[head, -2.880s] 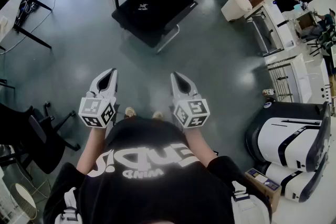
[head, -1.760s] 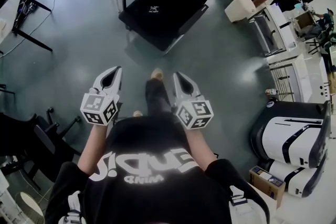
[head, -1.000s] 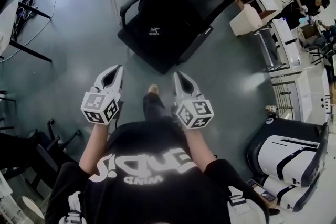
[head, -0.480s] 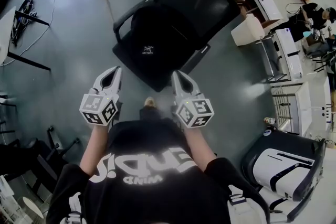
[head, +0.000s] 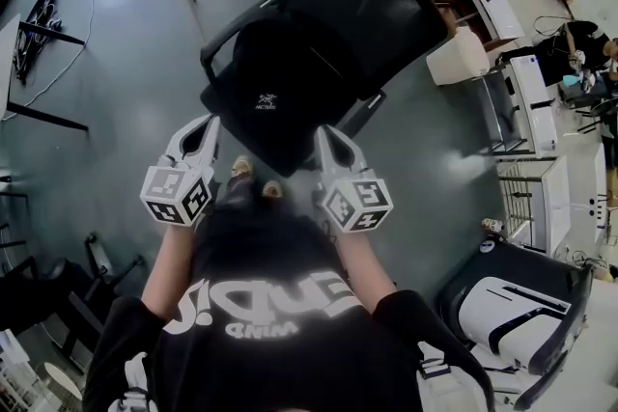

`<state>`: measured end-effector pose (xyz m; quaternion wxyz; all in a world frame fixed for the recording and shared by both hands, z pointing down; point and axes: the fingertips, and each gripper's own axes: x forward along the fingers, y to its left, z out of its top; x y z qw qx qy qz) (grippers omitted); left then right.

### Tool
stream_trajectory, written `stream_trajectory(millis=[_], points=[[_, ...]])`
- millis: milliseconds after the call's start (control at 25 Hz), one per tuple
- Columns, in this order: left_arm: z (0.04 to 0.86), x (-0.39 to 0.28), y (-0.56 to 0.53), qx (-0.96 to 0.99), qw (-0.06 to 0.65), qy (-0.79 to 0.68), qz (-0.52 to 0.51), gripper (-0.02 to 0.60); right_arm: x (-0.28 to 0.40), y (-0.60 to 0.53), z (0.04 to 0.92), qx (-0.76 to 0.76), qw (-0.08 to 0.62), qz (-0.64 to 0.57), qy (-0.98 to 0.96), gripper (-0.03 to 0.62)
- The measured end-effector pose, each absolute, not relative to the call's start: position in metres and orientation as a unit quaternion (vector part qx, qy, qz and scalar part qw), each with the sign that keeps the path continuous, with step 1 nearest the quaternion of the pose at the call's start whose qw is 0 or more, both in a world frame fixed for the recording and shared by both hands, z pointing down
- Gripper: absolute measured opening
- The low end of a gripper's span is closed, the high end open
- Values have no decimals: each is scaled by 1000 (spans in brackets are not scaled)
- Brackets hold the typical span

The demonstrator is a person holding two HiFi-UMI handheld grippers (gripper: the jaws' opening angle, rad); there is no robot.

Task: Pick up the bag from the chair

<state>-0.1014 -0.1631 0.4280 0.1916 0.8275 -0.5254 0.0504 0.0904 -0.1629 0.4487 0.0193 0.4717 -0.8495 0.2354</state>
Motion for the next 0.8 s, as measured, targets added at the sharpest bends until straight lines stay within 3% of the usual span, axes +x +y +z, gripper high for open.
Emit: stream_trajectory(millis=[400,520,800], points=[[446,-106,-243,840,194,-503,62,10,83,-230,455,496,14,237,-835,3],[448,-112,-265,841,200,-499,65,91,74,-252,454,498,10,240,-833,37],[464,-116,-304,840,212,-492,79,294,56,-291,463,483,15,242,-841,226]])
